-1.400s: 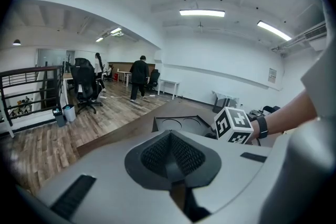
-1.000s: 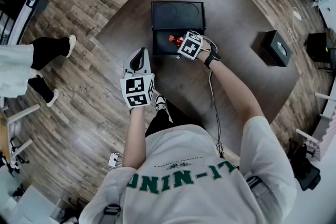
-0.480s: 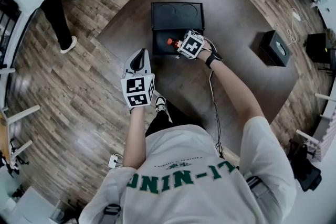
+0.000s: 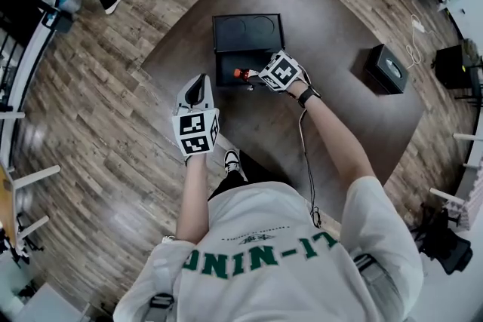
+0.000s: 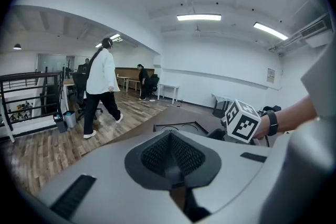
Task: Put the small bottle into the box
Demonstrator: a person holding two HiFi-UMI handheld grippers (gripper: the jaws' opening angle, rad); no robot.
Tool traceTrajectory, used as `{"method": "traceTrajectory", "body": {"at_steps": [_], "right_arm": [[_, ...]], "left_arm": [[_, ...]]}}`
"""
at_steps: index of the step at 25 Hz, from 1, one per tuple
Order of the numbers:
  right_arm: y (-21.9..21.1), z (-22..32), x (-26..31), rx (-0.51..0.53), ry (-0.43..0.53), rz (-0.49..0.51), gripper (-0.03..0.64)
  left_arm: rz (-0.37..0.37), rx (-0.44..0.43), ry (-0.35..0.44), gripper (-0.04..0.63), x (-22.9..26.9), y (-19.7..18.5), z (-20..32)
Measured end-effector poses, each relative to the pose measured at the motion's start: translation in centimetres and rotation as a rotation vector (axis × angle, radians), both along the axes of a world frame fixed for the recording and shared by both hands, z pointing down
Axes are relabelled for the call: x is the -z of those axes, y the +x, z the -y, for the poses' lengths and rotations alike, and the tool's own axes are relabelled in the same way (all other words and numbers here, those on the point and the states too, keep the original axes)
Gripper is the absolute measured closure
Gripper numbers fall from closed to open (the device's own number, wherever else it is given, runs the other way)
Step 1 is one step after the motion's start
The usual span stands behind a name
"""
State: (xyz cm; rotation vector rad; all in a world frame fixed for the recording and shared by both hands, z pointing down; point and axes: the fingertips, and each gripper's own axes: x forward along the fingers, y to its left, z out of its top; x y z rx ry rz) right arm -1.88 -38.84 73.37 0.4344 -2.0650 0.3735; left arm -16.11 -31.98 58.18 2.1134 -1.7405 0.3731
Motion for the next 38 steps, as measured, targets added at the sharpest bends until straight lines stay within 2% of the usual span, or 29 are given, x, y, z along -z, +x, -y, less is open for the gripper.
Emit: {"method": "traceTrajectory", "body": {"at_steps": [3, 7, 12, 15, 24, 32, 38], "right_arm": [[0.8, -0.5, 2.8, -0.055, 0.039, 0.062, 0.163], [1.9, -1.1, 7.8, -0.152, 0.142, 0.158, 0.189], [3.2, -1.9, 14.3, -0.303, 0.265, 0.306, 0.273], [3.6, -2.9, 18.5, -0.372, 0.346, 0.389, 0.296], [3.2, -7.4, 29.8, -0.486, 0.530, 0.612, 0.429], [2.3, -9.7, 35.1, -0.519, 0.589, 0.714, 0.521], [3.1, -10.4, 37.0, -0.552, 0.642, 0.718, 0.601]], "left_arm": [[0.007, -0.008, 0.024, 0.584, 1.5, 0.5, -0.2], [0.022, -0.017, 0.062, 0.584, 3.8, 1.1, -0.6], [0.031, -0.036, 0.123, 0.584, 7.2, 1.7, -0.5], [0.034, -0.046, 0.170, 0.584, 9.7, 2.2, -0.7], [0.044, -0.061, 0.310, 0.584, 17.1, 3.8, -2.2], [0.046, -0.072, 0.387, 0.584, 21.1, 4.7, -3.3], [0.039, -0.083, 0.424, 0.584, 22.3, 5.3, -3.9]]}}
